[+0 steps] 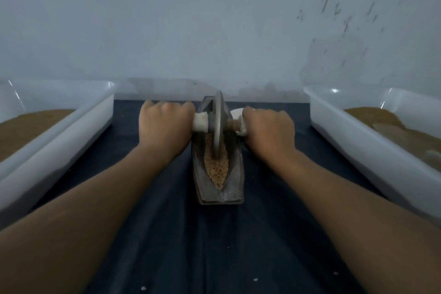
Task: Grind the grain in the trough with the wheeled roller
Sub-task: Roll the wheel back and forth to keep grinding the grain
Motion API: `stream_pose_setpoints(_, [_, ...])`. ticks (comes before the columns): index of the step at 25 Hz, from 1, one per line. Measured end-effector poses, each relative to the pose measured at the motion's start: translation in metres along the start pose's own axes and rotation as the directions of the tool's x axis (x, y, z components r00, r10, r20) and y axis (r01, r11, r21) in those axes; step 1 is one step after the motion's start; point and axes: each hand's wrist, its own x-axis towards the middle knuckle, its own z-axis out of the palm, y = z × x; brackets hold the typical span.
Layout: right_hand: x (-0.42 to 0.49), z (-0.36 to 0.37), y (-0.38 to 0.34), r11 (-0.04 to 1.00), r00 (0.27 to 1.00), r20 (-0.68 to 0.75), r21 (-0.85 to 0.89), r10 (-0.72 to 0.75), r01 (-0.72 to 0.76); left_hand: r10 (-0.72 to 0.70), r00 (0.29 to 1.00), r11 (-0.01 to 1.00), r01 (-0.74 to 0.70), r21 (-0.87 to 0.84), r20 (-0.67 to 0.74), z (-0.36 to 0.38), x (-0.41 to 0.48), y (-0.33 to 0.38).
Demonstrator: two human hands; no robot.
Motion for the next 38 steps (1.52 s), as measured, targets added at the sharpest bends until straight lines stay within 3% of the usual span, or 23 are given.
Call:
stream_pose_setpoints(6, [-0.031, -0.024, -0.004, 0.999, 0.994, 0.102, 0.004, 0.034, -0.035, 0.063, 0.998, 0.998, -0.063, -0.017, -0.007, -0.028, -0.020, 0.000])
stream_pose_setpoints(11, [-0.035, -0.028, -0.001, 0.997, 0.999, 0.027, -0.056, 0.047, -0.045, 0.087, 0.991, 0.995, -0.091, -0.036, -0.106, -0.025, -0.021, -0.005])
stream_pose_setpoints(16, [0.008, 0.001, 0.002, 0.995, 1.000, 0.011, -0.099, 0.028, -0.026, -0.012, 0.999, 1.000, 0.011, -0.027, -0.030, 0.014, -0.001, -0.005])
stream_pose_setpoints(21, [0.037, 0.024, 0.009, 0.995, 1.000, 0.012, -0.102, 0.007, -0.006, -0.060, 0.997, 0.997, 0.058, -0.053, -0.043, 0.035, 0.020, -0.005])
stream_pose_setpoints(29, [0.025, -0.003, -0.005, 0.990, 0.998, -0.039, -0.133, -0.048, 0.042, -0.128, 0.992, 0.989, 0.127, -0.079, -0.014, 0.019, -0.009, -0.002])
stream_pose_setpoints(38, [-0.011, -0.057, -0.014, 0.985, 0.983, 0.138, -0.106, -0.124, 0.139, -0.074, 0.984, 0.989, 0.093, -0.116, 0.163, -0.035, -0.051, -0.004])
